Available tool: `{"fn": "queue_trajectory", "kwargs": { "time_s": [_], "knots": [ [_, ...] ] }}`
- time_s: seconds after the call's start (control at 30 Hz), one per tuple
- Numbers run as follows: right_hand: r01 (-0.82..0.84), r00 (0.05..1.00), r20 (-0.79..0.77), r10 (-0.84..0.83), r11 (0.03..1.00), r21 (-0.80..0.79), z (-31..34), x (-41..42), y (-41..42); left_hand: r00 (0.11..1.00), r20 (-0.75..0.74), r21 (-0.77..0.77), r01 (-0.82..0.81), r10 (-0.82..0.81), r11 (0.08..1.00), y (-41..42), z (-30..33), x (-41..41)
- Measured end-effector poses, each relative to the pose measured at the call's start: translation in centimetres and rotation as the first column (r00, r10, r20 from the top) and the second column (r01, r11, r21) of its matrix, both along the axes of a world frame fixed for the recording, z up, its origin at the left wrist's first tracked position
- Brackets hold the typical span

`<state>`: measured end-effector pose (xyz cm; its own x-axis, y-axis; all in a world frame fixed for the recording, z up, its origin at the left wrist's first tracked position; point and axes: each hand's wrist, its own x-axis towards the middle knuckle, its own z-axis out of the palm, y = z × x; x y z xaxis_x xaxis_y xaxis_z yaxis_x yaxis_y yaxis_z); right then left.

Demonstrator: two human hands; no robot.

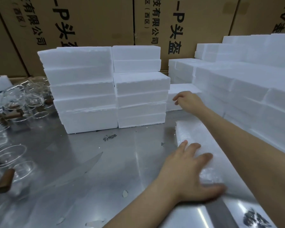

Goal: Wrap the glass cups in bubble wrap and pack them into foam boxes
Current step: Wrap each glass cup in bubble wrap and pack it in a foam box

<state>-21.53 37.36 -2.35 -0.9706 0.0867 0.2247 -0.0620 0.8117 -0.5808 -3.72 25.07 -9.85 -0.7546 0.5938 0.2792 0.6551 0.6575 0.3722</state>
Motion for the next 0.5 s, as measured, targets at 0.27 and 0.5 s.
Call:
{"fn": "queue_trajectory", "kwargs": {
  "time_s": [0.27, 0.5],
  "knots": [
    [0.187, 0.969, -0.105, -0.225, 0.939, -0.288, 2.0, 2.2, -2.8, 0.992, 0.128, -0.014, -0.022, 0.023, 1.0, 0.9, 0.1, -1.7],
    [-0.064, 0.943, -0.302, -0.14, 0.813, -0.579, -0.4, 10.3, -7.5, 0.989, -0.049, 0.017, -0.136, 0.137, 0.991, -10.5, 0.7, 3.2]
  ]
}}
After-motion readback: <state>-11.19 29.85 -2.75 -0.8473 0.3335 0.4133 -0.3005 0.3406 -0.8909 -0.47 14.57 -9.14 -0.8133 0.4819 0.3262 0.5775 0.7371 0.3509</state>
